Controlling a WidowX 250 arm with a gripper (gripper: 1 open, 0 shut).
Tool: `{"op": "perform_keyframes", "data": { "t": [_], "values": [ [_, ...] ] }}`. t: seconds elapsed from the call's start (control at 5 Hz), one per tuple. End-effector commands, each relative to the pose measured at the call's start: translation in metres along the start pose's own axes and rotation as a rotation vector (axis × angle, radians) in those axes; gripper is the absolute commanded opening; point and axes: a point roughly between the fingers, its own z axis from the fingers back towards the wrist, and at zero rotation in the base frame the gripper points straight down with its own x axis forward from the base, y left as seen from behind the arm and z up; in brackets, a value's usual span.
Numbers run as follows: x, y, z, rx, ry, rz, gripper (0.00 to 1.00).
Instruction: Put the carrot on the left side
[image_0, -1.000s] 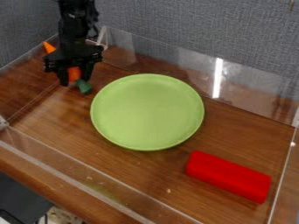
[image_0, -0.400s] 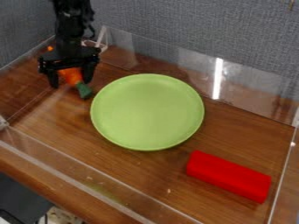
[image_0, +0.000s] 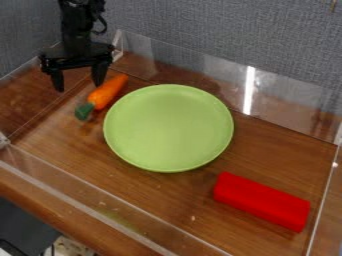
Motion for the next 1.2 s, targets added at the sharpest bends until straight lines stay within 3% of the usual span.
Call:
{"op": "perform_keyframes", "data": {
  "t": [0.0, 0.2, 0.4, 1.0],
  "values": [
    [0.022, -0.004, 0.043, -0.021, -0.084, 0.082, 1.00],
    [0.032, -0.010, 0.066, -0.018, -0.098, 0.141, 1.00],
    [0.035, -0.016, 0.085, -0.001, -0.089, 0.196, 1.00],
    [0.021, -0.012, 0.070, 0.003, -0.011, 0.152, 1.00]
  ]
}}
